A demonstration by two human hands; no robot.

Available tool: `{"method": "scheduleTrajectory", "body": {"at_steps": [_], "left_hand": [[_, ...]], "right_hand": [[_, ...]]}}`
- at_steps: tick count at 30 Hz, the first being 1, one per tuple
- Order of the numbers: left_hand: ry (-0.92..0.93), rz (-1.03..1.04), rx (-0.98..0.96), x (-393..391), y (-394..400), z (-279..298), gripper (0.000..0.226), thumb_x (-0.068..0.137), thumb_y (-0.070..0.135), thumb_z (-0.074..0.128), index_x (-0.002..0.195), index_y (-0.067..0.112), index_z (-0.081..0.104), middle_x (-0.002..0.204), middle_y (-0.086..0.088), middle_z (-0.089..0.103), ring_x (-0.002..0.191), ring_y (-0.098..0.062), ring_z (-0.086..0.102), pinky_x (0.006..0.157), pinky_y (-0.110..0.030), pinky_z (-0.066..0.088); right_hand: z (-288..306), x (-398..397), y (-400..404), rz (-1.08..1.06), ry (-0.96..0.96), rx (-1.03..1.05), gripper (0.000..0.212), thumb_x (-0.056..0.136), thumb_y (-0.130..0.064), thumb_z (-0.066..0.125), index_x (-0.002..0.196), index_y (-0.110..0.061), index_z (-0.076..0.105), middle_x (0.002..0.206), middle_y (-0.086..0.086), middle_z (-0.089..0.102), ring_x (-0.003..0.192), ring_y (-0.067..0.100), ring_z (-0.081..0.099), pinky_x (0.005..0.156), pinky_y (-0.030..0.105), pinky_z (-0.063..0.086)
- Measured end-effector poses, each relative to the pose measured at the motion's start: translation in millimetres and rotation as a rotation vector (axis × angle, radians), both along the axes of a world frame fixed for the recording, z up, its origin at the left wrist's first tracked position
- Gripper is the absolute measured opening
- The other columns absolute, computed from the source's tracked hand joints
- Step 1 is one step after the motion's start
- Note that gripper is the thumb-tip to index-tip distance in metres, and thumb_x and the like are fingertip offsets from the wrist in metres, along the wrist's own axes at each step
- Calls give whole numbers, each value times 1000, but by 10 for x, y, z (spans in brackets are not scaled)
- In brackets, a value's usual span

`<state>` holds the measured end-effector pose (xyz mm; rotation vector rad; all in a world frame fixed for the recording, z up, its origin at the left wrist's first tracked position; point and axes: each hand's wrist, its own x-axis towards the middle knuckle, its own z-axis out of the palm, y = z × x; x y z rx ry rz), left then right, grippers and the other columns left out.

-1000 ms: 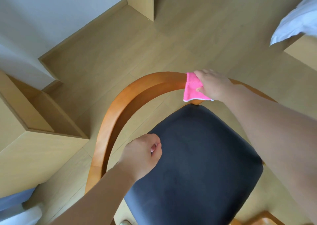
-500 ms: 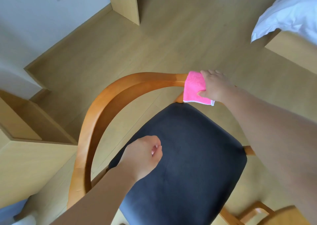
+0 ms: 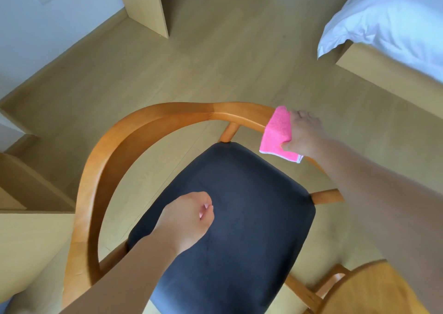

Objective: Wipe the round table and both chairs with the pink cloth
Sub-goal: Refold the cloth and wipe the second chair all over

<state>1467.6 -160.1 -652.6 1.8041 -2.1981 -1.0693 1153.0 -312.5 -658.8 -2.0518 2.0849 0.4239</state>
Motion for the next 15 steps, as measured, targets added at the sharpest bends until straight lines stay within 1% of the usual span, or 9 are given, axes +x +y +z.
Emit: {"method": "scheduleTrajectory", "body": {"at_steps": [3, 4, 6, 8, 11, 15], "left_hand": [[-2, -29, -21, -77, -54, 18, 23, 90, 31, 45, 68, 32, 40, 64, 14, 51, 59, -4, 49, 52, -15, 30], [-6, -35, -21, -96, -67, 20, 23, 91, 31, 45, 68, 32, 41, 65, 14, 51, 60, -5, 49, 52, -16, 30], [-12, -45, -15, -127, -77, 25, 24, 91, 31, 45, 67, 33, 40, 65, 13, 51, 60, -5, 49, 53, -16, 30], [-20, -49, -12, -165, -73, 26, 25, 91, 31, 45, 67, 34, 39, 65, 14, 51, 60, -4, 49, 54, -16, 30], [-27, -53, -12, -251, -69, 34, 26, 90, 31, 46, 65, 34, 39, 61, 16, 49, 58, 0, 48, 51, -16, 28], [-38, -73, -4, -356, -43, 43, 30, 90, 29, 47, 62, 34, 37, 57, 16, 46, 55, -1, 46, 50, -17, 26]], "right_hand": [[65, 33, -119, 76, -13, 19, 115, 68, -55, 75, 150, -5, 12, 144, 15, 33, 133, 33, 33, 108, 43, 30], [71, 40, -143, 82, -45, 25, 115, 69, -59, 73, 150, -5, 12, 146, 15, 33, 134, 33, 34, 108, 44, 30], [42, 43, -146, 49, -122, 16, 107, 74, -60, 69, 149, -4, 17, 144, 15, 39, 129, 34, 42, 103, 43, 38], [-16, 29, -100, 46, -135, -30, 101, 77, -59, 66, 149, -5, 20, 141, 14, 43, 124, 33, 47, 98, 42, 43], [-76, -30, -4, 62, -97, -94, 98, 80, -62, 60, 149, -6, 19, 141, 13, 42, 124, 31, 47, 98, 42, 42], [-88, -200, 171, 44, -70, -102, 97, 81, -63, 58, 148, -4, 18, 140, 15, 42, 123, 32, 47, 100, 43, 42]]}}
